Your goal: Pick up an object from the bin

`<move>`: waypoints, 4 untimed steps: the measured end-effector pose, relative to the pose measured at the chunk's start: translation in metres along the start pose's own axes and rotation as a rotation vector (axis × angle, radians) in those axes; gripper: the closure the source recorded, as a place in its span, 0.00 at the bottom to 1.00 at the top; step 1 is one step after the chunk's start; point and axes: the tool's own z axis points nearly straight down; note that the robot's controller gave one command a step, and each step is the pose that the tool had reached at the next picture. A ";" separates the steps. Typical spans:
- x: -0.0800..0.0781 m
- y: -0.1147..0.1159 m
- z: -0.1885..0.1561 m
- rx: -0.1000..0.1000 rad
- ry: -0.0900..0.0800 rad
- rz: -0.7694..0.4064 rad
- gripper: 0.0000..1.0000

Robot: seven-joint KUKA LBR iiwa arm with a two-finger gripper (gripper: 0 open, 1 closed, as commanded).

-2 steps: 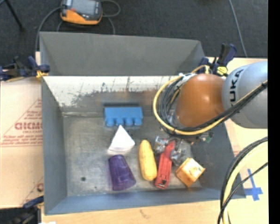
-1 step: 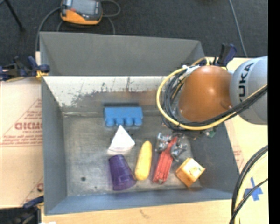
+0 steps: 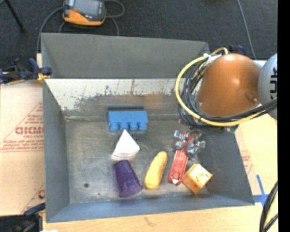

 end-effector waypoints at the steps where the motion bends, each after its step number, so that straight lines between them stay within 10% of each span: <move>1: 0.004 -0.015 0.010 0.020 -0.009 0.037 1.00; 3: 0.021 -0.024 0.090 0.006 0.002 0.035 1.00; 4: 0.018 -0.025 0.064 0.000 -0.001 -0.226 1.00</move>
Offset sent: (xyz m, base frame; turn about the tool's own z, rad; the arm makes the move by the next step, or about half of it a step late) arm 0.0008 -0.0417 -0.1089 0.1251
